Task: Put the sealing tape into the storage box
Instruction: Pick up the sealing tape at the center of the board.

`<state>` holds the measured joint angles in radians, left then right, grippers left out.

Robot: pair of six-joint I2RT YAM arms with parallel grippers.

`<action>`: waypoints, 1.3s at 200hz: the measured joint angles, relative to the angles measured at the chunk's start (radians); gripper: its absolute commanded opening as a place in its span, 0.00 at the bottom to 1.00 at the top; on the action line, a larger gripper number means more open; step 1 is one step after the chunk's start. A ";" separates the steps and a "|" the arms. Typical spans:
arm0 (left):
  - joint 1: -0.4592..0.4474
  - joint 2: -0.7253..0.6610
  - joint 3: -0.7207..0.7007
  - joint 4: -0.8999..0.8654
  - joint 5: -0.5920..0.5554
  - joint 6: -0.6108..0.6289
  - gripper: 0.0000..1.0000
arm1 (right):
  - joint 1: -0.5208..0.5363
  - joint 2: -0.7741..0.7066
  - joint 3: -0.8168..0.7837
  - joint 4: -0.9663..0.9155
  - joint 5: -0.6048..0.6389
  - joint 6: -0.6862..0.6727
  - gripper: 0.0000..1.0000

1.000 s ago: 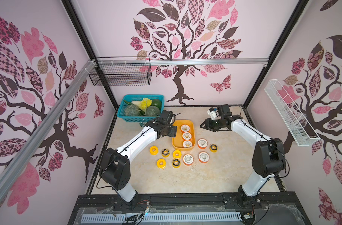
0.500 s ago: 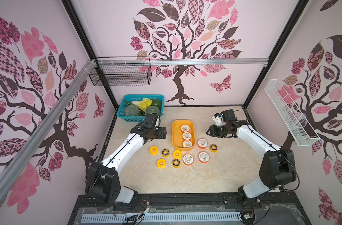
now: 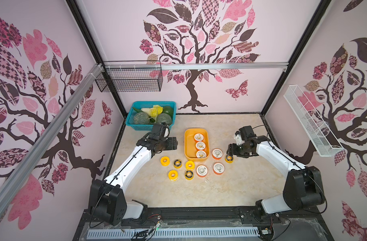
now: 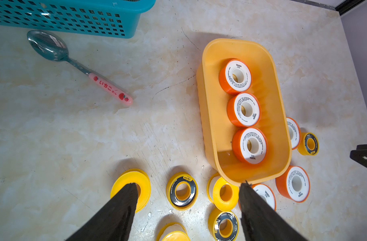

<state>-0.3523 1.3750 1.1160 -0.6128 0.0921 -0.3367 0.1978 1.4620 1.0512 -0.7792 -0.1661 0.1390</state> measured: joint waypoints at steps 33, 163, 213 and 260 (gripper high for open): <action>0.000 0.000 0.000 0.000 0.000 0.000 0.81 | 0.009 0.040 0.003 -0.001 0.050 0.003 0.78; 0.000 0.000 0.000 -0.002 -0.002 0.001 0.82 | 0.094 0.265 0.085 -0.002 0.208 0.029 0.73; 0.000 0.000 0.000 -0.002 -0.004 0.002 0.82 | 0.094 0.295 0.088 -0.002 0.210 0.035 0.66; 0.000 0.000 0.000 -0.002 -0.004 0.002 0.82 | 0.095 0.319 0.106 0.002 0.204 0.037 0.66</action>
<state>-0.3523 1.3754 1.1160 -0.6144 0.0883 -0.3347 0.2928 1.7813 1.1576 -0.7776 0.0383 0.1761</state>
